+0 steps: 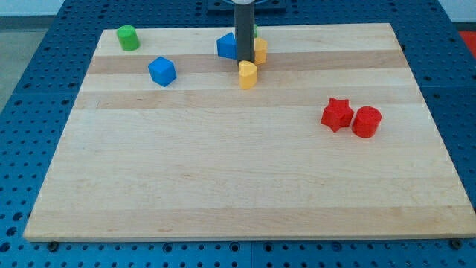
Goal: Move the yellow hexagon to the left side of the yellow heart
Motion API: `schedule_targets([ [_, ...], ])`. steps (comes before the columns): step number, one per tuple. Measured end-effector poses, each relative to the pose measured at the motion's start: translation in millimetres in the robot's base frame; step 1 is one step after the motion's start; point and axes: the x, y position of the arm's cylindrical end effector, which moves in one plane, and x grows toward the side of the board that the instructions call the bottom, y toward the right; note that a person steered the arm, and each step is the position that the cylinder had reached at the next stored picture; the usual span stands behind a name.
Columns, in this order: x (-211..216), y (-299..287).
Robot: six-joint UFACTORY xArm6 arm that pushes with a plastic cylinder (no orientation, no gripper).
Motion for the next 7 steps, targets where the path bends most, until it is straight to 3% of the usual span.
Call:
schedule_targets([
  [2,27.0,61.4],
  [3,3.9,98.2],
  [5,-51.7,93.7],
  [7,-59.0,49.5],
])
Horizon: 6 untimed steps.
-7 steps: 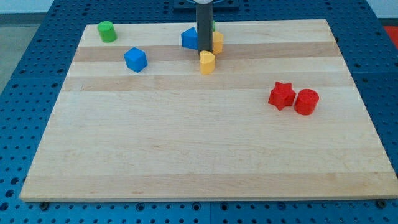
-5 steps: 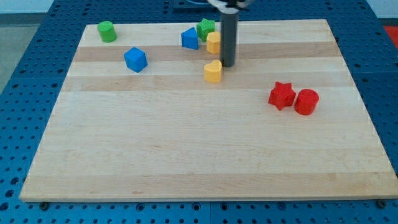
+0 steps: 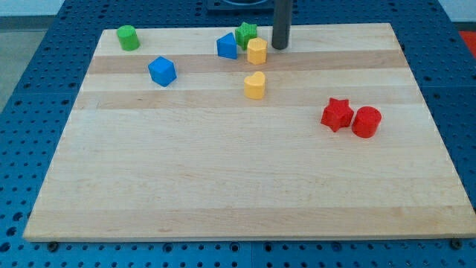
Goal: Move the yellow hexagon to the left side of the yellow heart
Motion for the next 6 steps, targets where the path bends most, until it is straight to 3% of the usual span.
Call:
schedule_targets([
  [4,84.8,-95.5],
  [6,72.6,-181.0],
])
